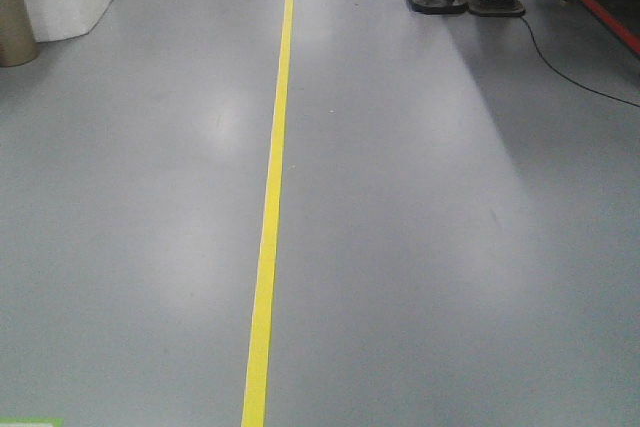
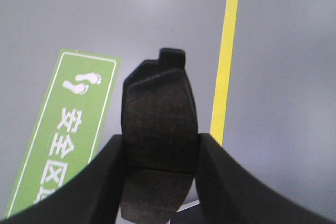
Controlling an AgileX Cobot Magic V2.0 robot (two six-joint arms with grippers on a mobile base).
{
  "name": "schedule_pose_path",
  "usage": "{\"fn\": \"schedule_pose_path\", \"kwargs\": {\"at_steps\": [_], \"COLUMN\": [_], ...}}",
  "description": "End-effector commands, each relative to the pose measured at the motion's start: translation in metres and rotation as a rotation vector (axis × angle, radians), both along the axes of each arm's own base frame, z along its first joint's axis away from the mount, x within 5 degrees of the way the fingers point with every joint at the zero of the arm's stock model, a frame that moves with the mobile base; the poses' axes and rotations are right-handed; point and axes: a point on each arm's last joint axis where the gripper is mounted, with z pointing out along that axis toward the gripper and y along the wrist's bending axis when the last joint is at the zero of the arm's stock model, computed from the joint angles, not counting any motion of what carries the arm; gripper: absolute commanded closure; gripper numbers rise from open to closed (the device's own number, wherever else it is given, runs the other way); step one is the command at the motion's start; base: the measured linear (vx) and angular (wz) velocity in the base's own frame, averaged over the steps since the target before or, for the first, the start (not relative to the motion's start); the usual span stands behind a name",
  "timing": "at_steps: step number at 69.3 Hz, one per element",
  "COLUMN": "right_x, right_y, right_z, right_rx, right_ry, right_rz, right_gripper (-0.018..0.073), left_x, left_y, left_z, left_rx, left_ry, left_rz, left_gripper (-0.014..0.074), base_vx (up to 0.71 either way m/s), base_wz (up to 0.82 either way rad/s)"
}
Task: Move and align brake pads A on conveyor
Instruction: 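Drive along the yellow floor line holding both brake pads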
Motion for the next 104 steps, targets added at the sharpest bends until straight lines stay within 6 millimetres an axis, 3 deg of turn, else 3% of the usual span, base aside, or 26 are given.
{"fn": "schedule_pose_path", "kwargs": {"at_steps": [1, 104], "right_x": [0.0024, 0.0015], "right_y": [-0.0005, -0.0007], "right_z": [0.0149, 0.0132], "right_rx": [-0.006, -0.007], "right_ry": [-0.107, -0.086], "right_rz": [0.001, -0.001], "right_gripper": [0.0563, 0.0563], "left_x": [0.0027, 0.0027], "left_y": [0.0012, 0.0012], "left_z": [0.0088, 0.0088], "left_rx": [0.014, 0.014], "left_ry": [-0.046, -0.046], "left_rz": [0.001, 0.001], "left_gripper": [0.0603, 0.0603], "base_vx": [0.45, 0.60], "base_wz": [-0.09, -0.04]}}
